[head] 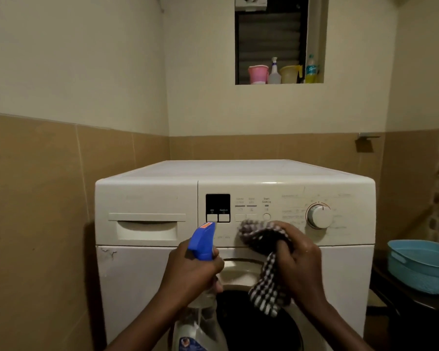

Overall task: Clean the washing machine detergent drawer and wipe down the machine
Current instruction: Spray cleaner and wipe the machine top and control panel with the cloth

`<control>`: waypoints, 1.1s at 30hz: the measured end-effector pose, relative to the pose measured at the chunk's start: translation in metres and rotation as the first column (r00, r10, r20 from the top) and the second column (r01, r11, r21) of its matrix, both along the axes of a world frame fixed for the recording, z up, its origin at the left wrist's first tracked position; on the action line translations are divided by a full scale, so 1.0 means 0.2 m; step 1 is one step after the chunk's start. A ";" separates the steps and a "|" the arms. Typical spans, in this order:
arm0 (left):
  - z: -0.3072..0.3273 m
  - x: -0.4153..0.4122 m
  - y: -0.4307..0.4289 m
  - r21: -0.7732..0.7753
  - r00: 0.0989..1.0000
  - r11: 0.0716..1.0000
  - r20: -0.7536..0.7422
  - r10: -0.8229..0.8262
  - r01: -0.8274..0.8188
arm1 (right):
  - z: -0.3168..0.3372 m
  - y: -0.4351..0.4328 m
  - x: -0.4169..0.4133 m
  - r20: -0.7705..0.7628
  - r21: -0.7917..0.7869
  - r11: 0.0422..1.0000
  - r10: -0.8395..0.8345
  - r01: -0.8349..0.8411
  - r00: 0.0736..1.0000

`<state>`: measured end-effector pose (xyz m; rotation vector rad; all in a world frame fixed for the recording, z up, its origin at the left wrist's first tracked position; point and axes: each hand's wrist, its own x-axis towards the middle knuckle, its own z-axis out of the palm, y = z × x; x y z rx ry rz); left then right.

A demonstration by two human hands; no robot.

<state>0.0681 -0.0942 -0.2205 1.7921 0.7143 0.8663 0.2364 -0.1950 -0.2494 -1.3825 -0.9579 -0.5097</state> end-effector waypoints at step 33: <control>0.00 0.23 -0.18 -0.024 0.950 0.985 -0.262 -0.170 0.170 | 0.42 -0.42 0.28 -0.408 0.789 0.585 0.728 -0.188 0.552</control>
